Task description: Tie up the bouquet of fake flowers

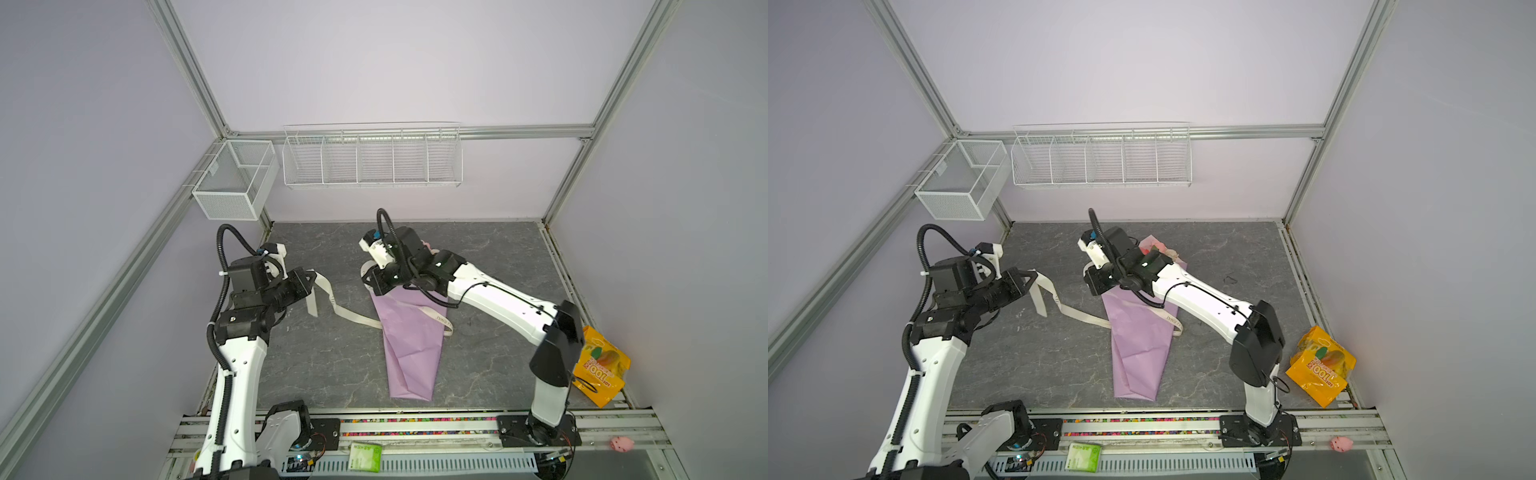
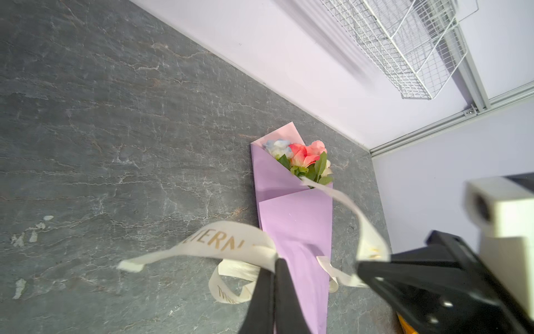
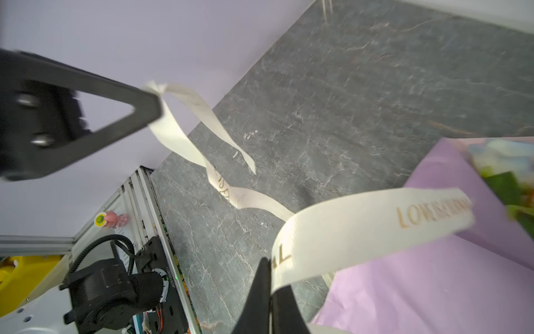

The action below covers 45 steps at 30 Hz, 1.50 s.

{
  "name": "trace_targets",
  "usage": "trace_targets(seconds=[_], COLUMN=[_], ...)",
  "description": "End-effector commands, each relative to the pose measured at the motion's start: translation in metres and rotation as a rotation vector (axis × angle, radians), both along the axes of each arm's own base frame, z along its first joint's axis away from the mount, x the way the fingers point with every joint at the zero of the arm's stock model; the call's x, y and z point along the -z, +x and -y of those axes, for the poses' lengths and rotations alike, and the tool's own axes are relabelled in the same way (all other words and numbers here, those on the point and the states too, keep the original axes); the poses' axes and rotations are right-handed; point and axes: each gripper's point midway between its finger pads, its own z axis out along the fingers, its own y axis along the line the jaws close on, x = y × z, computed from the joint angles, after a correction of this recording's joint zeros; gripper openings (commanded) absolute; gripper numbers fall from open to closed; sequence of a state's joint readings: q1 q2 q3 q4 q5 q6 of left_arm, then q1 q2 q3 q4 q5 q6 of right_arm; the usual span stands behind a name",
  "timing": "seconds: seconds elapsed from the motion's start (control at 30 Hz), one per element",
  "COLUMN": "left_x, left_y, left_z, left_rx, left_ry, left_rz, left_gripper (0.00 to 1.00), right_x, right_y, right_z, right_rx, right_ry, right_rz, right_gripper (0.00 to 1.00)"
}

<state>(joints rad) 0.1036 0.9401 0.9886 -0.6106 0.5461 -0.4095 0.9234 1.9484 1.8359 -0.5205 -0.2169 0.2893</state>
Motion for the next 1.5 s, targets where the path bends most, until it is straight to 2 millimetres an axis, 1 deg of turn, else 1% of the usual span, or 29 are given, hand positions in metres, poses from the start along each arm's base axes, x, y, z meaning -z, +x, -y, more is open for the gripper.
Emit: trace_targets(seconds=[0.0, 0.03, 0.07, 0.13, 0.2, 0.23, 0.27, 0.3, 0.37, 0.4, 0.43, 0.47, 0.5, 0.57, 0.6, 0.63, 0.67, 0.7, 0.8, 0.87, 0.97, 1.07, 1.13, 1.2, 1.3, 1.4, 1.47], left_x=[0.008, 0.007, 0.006, 0.003, -0.001, -0.003, -0.005, -0.008, -0.012, -0.015, -0.017, -0.019, -0.021, -0.020, -0.017, -0.013, -0.007, 0.001, 0.019, 0.028, 0.044, 0.064, 0.079, 0.093, 0.102, 0.114, 0.122], left_y=[-0.007, -0.008, -0.009, -0.011, -0.012, -0.012, -0.012, -0.013, -0.013, -0.014, -0.014, -0.014, -0.014, -0.015, -0.015, -0.014, -0.012, -0.010, -0.007, -0.008, -0.011, -0.012, -0.014, -0.014, -0.009, -0.007, -0.008], left_z=[-0.001, -0.001, -0.001, -0.002, 0.000, 0.000, 0.002, 0.005, 0.011, 0.014, 0.017, 0.021, 0.026, 0.036, 0.042, 0.043, 0.042, 0.038, 0.020, 0.010, -0.010, -0.026, -0.041, -0.049, -0.049, -0.054, -0.060], left_rx=[-0.009, -0.011, -0.013, -0.016, -0.009, -0.003, 0.010, 0.026, 0.065, 0.086, 0.105, 0.125, 0.149, 0.193, 0.209, 0.206, 0.186, 0.149, 0.043, -0.016, -0.112, -0.189, -0.266, -0.292, -0.284, -0.317, -0.350], left_ry=[0.010, 0.008, 0.009, 0.013, 0.014, 0.012, 0.010, 0.008, -0.004, -0.013, -0.019, -0.023, -0.023, -0.009, 0.012, 0.040, 0.074, 0.103, 0.145, 0.174, 0.233, 0.271, 0.275, 0.235, 0.178, 0.183, 0.192], left_rz=[-0.002, 0.005, 0.011, 0.022, 0.043, 0.050, 0.057, 0.064, 0.075, 0.082, 0.088, 0.091, 0.094, 0.090, 0.074, 0.056, 0.027, -0.004, -0.059, -0.083, -0.139, -0.216, -0.286, -0.336, -0.349, -0.386, -0.413], left_gripper=[0.00, 0.00, 0.00, 0.00, 0.00, 0.00, 0.00, 0.00, 0.00, 0.00, 0.00, 0.00, 0.00, 0.00, 0.00, 0.00, 0.00, 0.00, 0.00, 0.00, 0.00, 0.00, 0.00, 0.00, 0.00, 0.00, 0.00], right_x=[0.030, 0.034, 0.038, 0.051, 0.068, 0.070, 0.073, 0.069, 0.058, 0.051, 0.044, 0.040, 0.030, 0.019, 0.013, 0.015, 0.010, 0.013, 0.025, 0.033, 0.045, 0.068, 0.084, 0.098, 0.120, 0.132, 0.142], right_y=[-0.015, -0.019, -0.028, -0.040, -0.045, -0.046, -0.047, -0.048, -0.048, -0.044, -0.041, -0.034, -0.025, -0.009, -0.001, 0.003, 0.005, 0.006, -0.002, -0.009, -0.030, -0.050, -0.058, -0.060, -0.061, -0.061, -0.061], right_z=[-0.015, -0.021, -0.027, -0.035, -0.036, -0.035, -0.032, -0.031, -0.025, -0.020, -0.013, -0.003, 0.008, 0.035, 0.050, 0.062, 0.074, 0.084, 0.095, 0.092, 0.072, 0.052, 0.041, 0.028, 0.010, -0.008, -0.015], right_rx=[-0.104, -0.128, -0.173, -0.222, -0.233, -0.237, -0.237, -0.243, -0.229, -0.207, -0.180, -0.135, -0.085, 0.025, 0.078, 0.108, 0.132, 0.149, 0.135, 0.123, 0.052, -0.021, -0.044, -0.016, 0.059, 0.124, 0.174], right_ry=[-0.043, -0.049, -0.060, -0.107, -0.157, -0.169, -0.183, -0.172, -0.146, -0.129, -0.112, -0.099, -0.062, 0.001, 0.046, 0.075, 0.109, 0.111, 0.054, 0.043, 0.049, -0.047, -0.101, -0.127, -0.137, -0.123, -0.134], right_rz=[-0.111, -0.134, -0.156, -0.172, -0.185, -0.193, -0.202, -0.188, -0.146, -0.116, -0.093, -0.076, -0.048, -0.026, -0.021, -0.029, -0.027, -0.034, -0.062, -0.109, -0.160, -0.177, -0.211, -0.255, -0.353, -0.412, -0.447], right_gripper=[0.09, 0.10, 0.10, 0.11, 0.14, 0.16, 0.25, 0.31, 0.39, 0.44, 0.45, 0.45, 0.46, 0.46, 0.46, 0.46, 0.46, 0.46, 0.46, 0.45, 0.45, 0.44, 0.43, 0.43, 0.43, 0.46, 0.48])
